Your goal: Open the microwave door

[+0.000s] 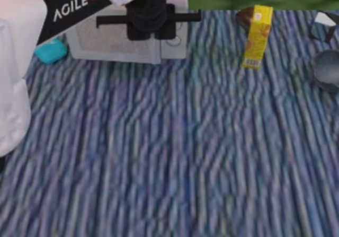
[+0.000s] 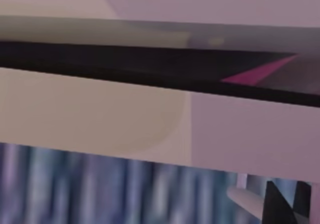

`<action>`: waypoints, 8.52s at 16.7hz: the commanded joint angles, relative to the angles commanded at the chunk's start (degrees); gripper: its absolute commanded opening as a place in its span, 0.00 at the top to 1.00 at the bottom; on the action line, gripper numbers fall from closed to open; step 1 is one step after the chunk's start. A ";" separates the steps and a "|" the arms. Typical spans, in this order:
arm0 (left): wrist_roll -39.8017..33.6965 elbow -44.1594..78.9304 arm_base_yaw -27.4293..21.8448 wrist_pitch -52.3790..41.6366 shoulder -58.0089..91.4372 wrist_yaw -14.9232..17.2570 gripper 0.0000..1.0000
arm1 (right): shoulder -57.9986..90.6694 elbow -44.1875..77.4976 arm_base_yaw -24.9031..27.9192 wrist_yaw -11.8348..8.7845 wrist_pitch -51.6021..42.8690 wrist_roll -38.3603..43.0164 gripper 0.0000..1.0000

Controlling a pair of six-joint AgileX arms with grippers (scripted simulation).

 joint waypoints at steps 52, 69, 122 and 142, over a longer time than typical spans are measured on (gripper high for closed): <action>8.34 -13.48 0.82 6.74 -7.92 4.31 1.00 | 0.00 0.00 0.00 0.00 0.00 0.00 0.00; 10.24 -15.84 1.22 8.25 -9.83 5.16 1.00 | 0.00 0.00 0.00 0.00 0.00 0.00 0.00; 22.00 -28.27 3.76 13.54 -18.34 11.74 1.00 | 0.00 0.00 0.00 0.00 0.00 0.00 0.00; 22.00 -28.27 3.76 13.54 -18.34 11.74 1.00 | 0.00 0.00 0.00 0.00 0.00 0.00 0.00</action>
